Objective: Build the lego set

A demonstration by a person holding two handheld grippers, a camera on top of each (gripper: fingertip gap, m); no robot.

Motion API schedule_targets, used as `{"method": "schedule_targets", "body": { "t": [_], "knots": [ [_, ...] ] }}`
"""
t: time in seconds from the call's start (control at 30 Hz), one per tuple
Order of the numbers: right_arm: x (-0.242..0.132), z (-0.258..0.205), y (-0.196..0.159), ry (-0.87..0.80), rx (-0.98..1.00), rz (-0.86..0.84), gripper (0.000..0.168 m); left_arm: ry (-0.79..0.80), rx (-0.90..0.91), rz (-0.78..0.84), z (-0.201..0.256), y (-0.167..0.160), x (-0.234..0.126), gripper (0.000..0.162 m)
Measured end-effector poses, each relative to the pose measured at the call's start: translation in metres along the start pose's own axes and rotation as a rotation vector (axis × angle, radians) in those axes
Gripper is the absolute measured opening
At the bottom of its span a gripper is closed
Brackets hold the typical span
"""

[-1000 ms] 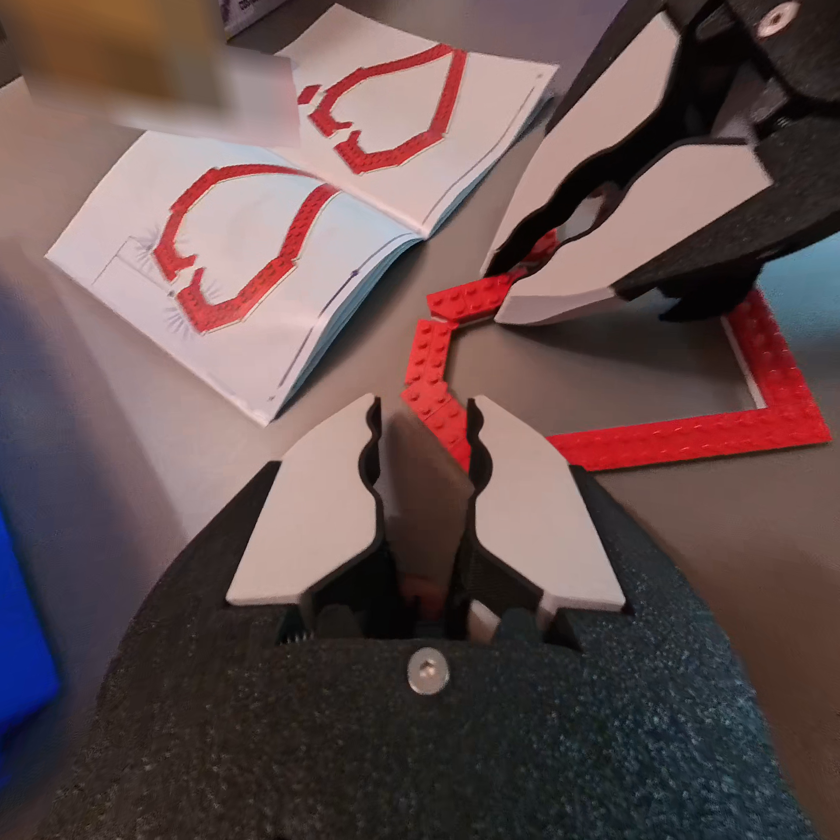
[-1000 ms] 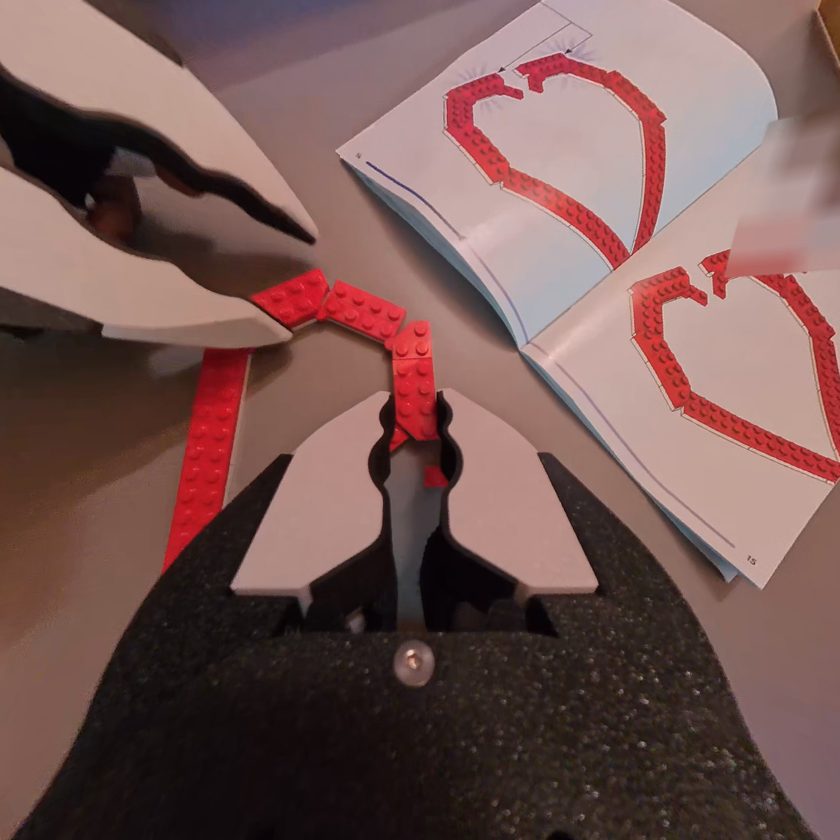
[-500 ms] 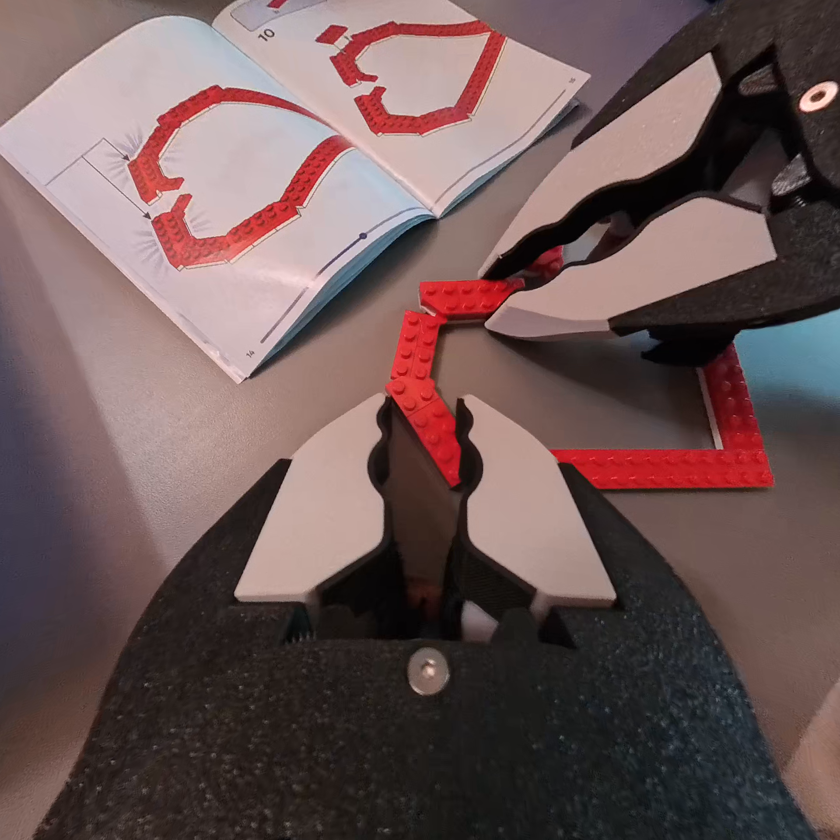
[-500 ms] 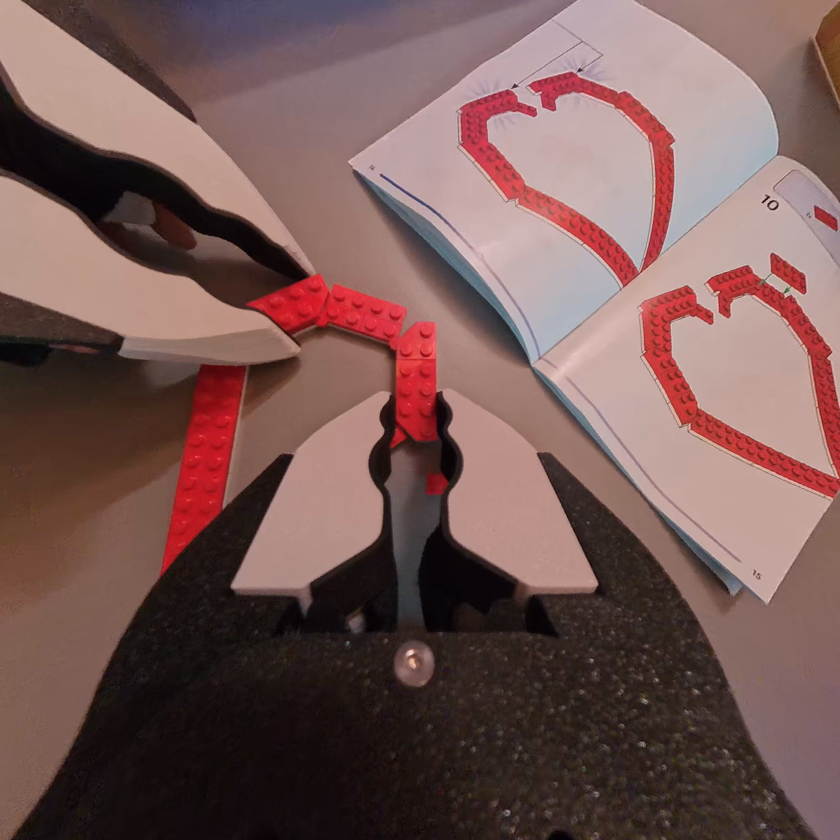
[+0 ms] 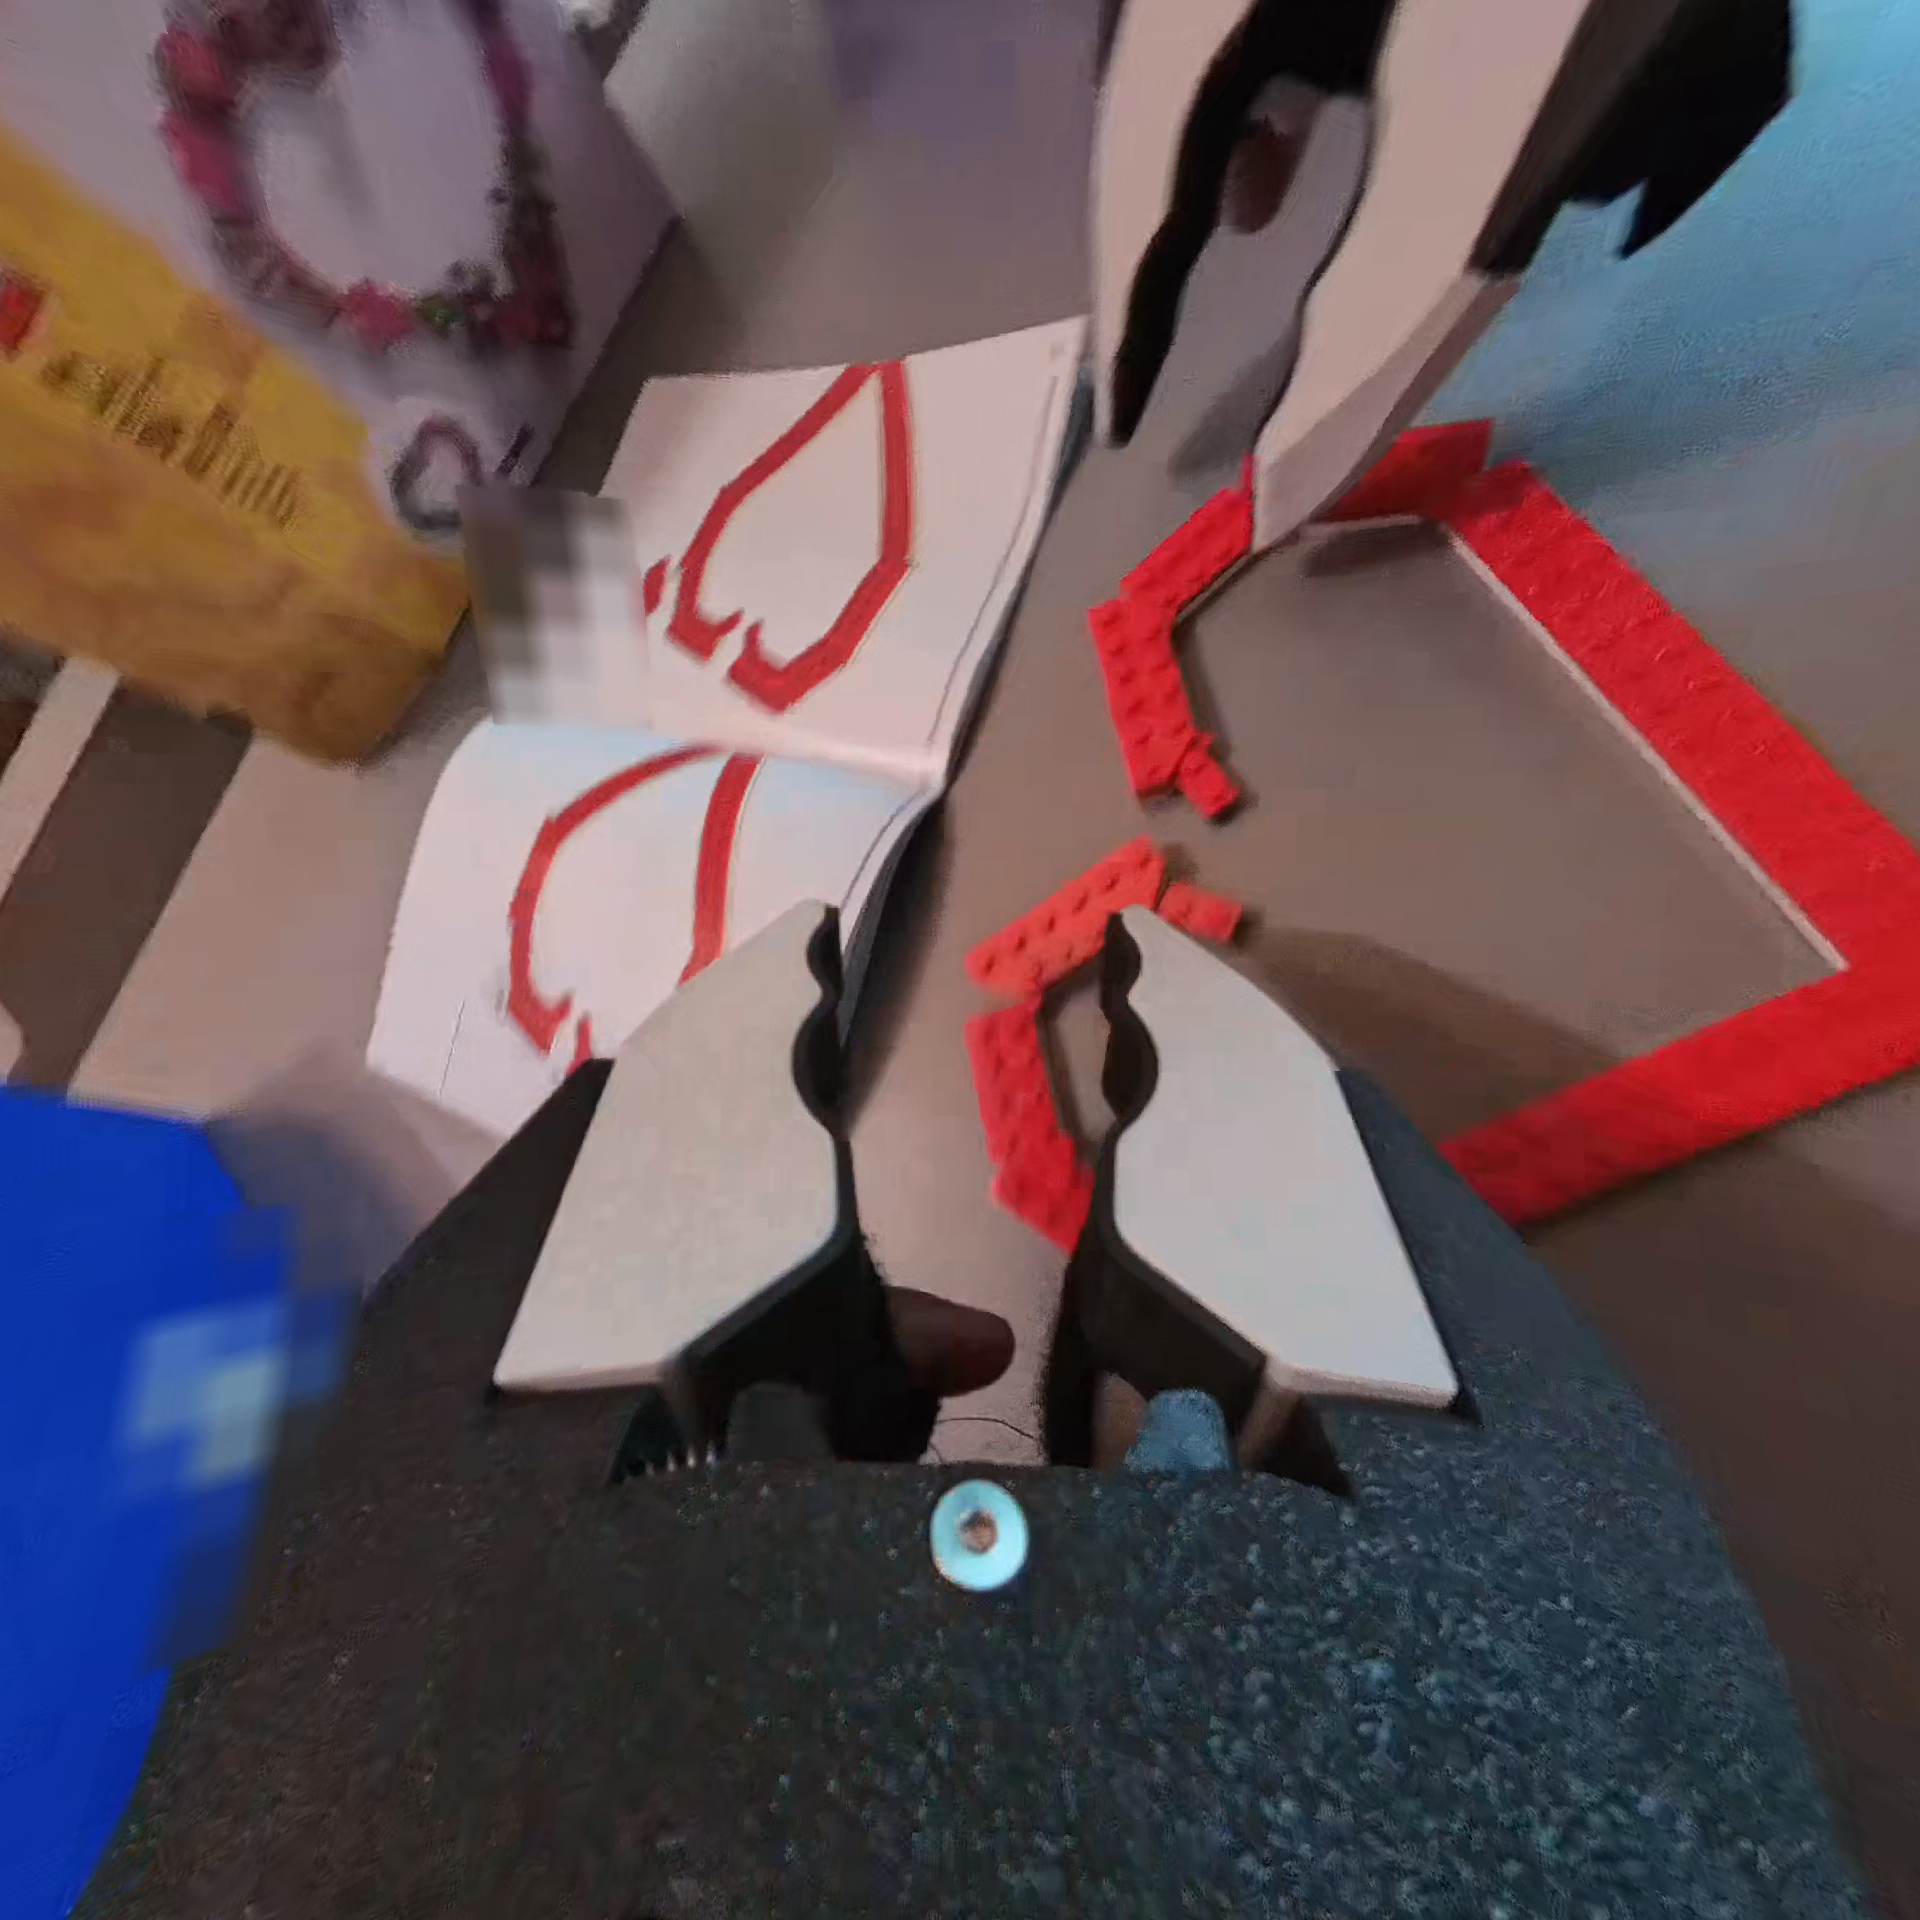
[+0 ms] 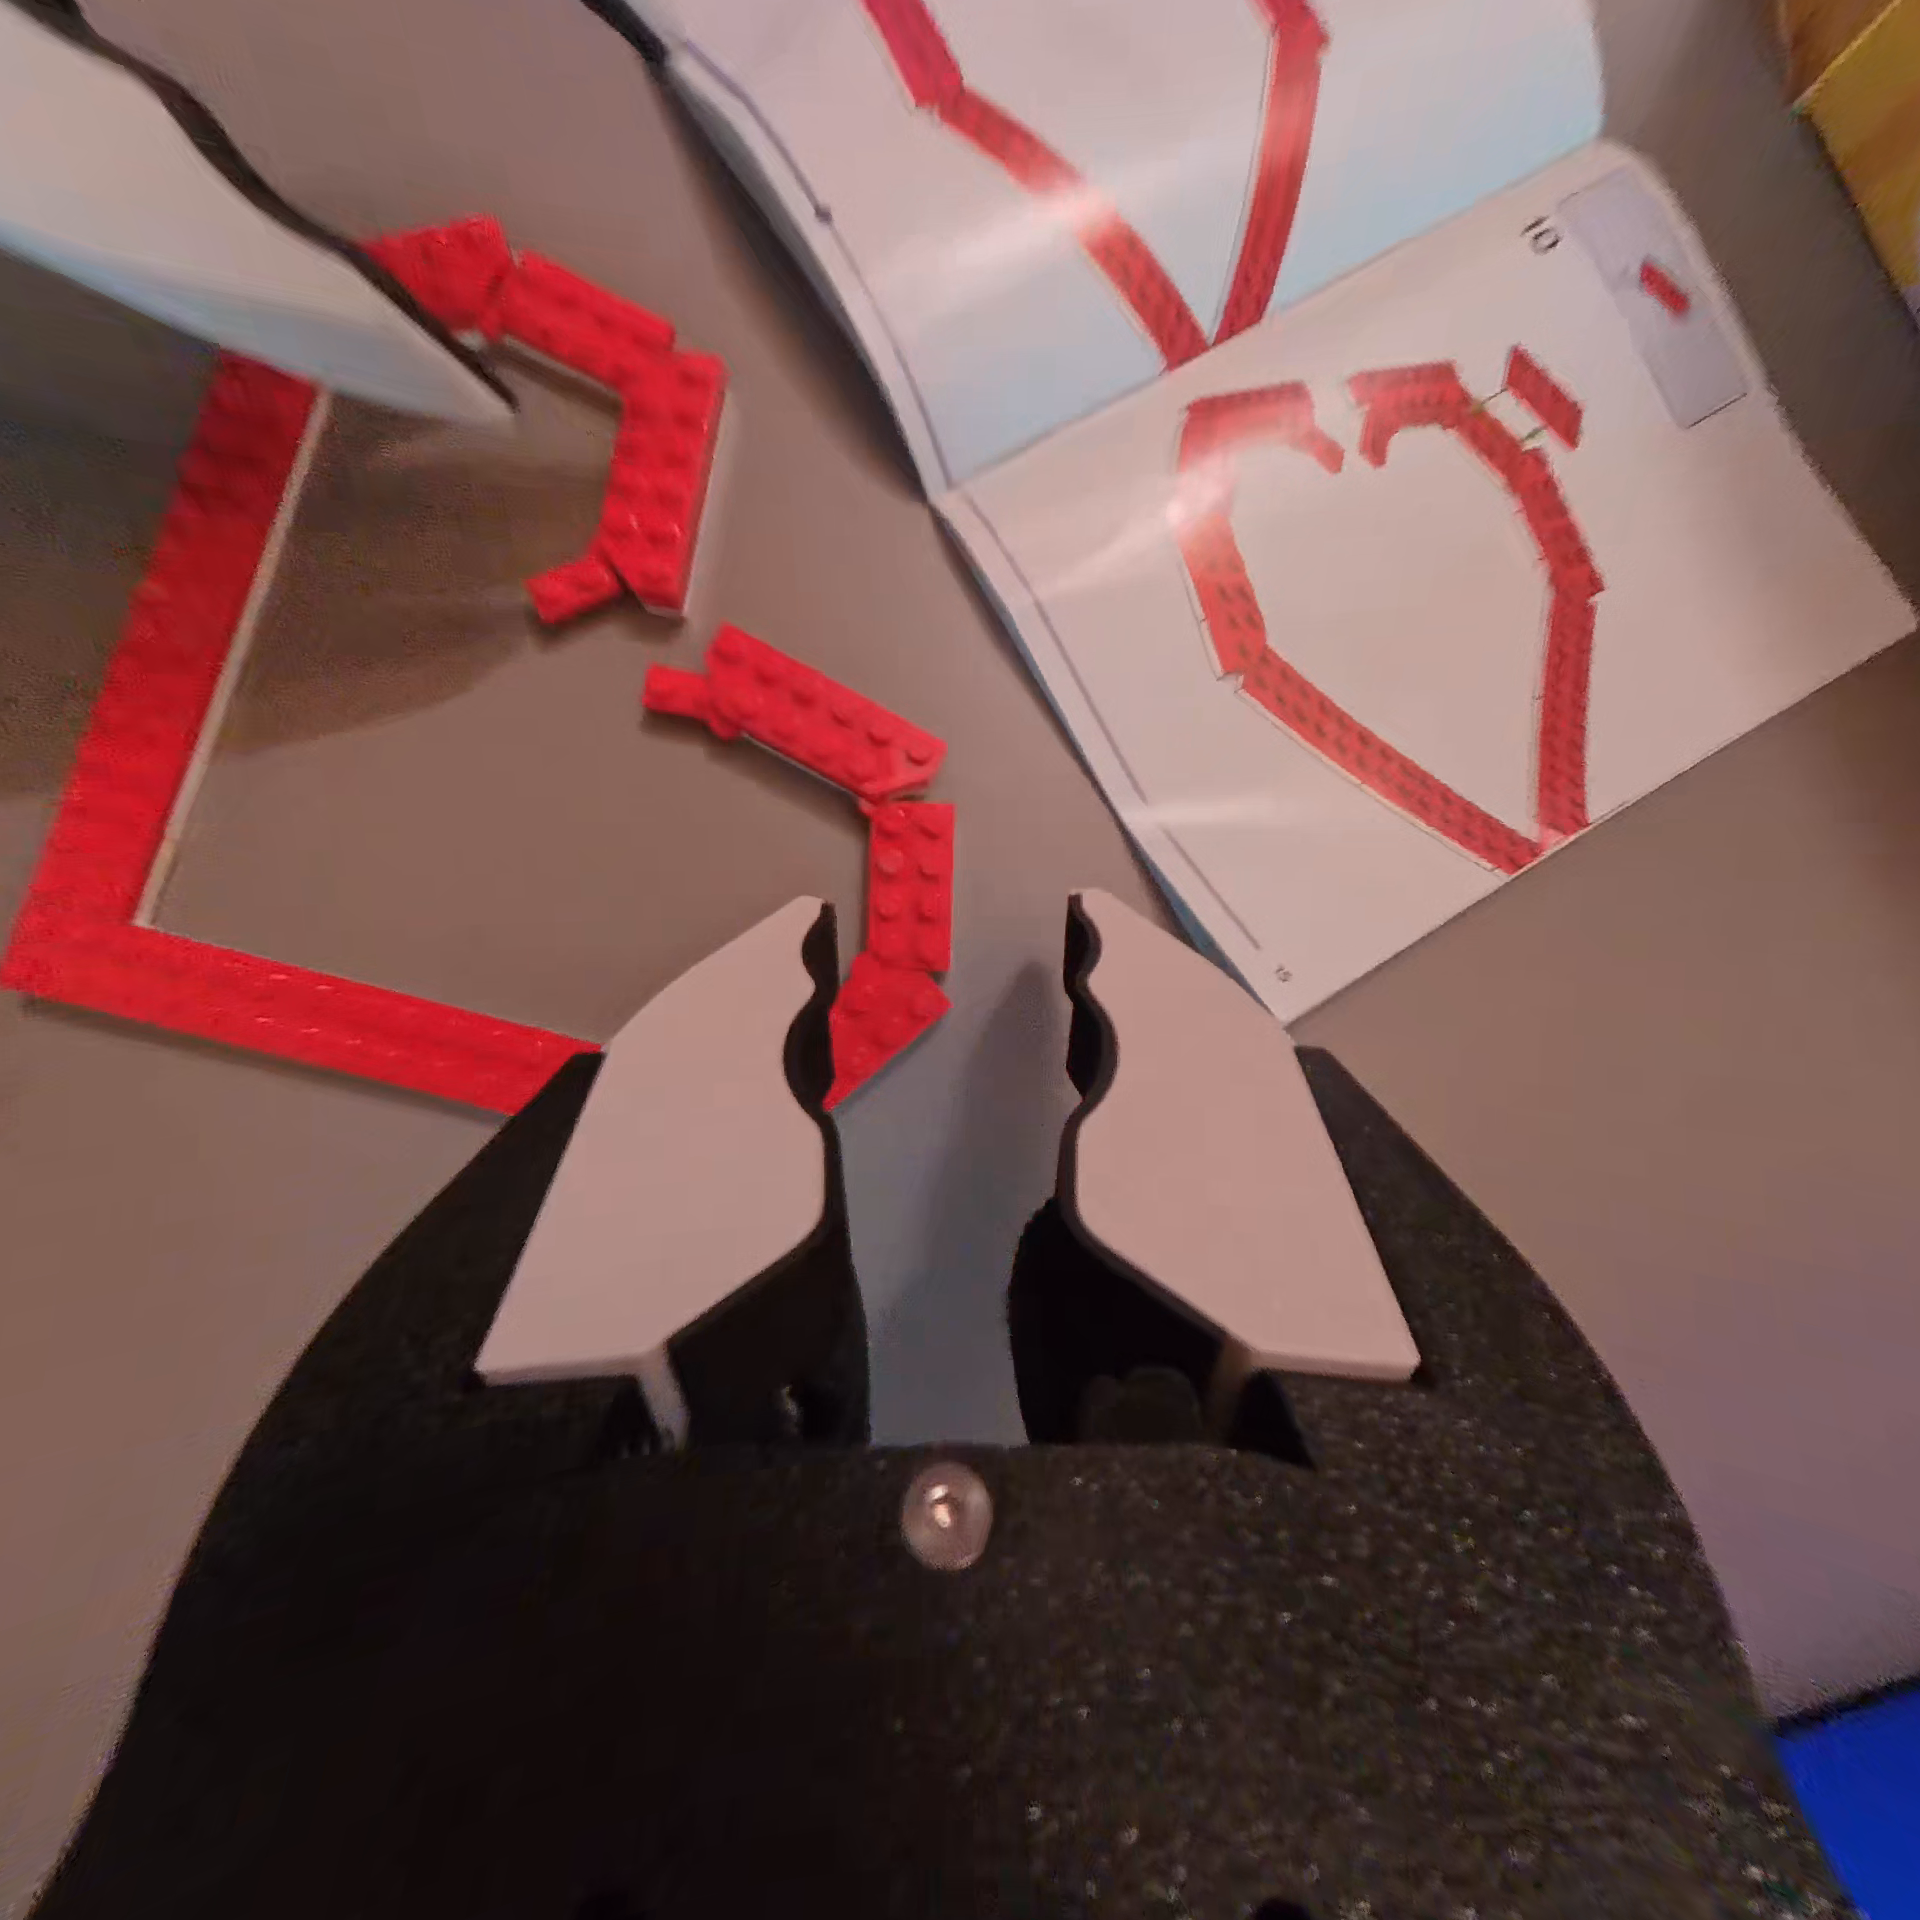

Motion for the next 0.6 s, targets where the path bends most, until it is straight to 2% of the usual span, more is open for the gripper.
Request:
{"method": "schedule_targets", "body": {
  "t": [0.07,0.17,0.23,0.33,0.6],
  "knots": [
    [0.007,0.001,-0.003,-0.019,0.002,-0.054,0.040,-0.077,0.053,0.003,0.016,0.015,0.018,0.045],
    [0.010,-0.001,-0.002,-0.048,0.014,-0.038,0.029,-0.194,0.022,-0.117,0.029,0.022,0.041,0.029],
    [0.011,-0.001,-0.003,-0.070,0.033,-0.045,0.016,-0.239,-0.034,-0.132,0.031,0.026,0.048,0.019],
    [0.011,-0.003,-0.004,-0.115,0.075,-0.021,0.016,-0.276,-0.064,-0.147,0.033,0.026,0.049,0.011],
    [0.013,-0.004,-0.007,-0.209,0.227,0.098,0.016,-0.278,-0.093,-0.146,0.036,0.029,0.049,0.012]
  ]
}}
Point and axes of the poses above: each gripper's, where its closed fingertips meet, x out along the fingers, y out of its top, z = x × y across the jaws, the point moved 6 cm from there along -x, back along the fingers, and after that the axes turned 14 degrees about y, right-handed, at the moved point
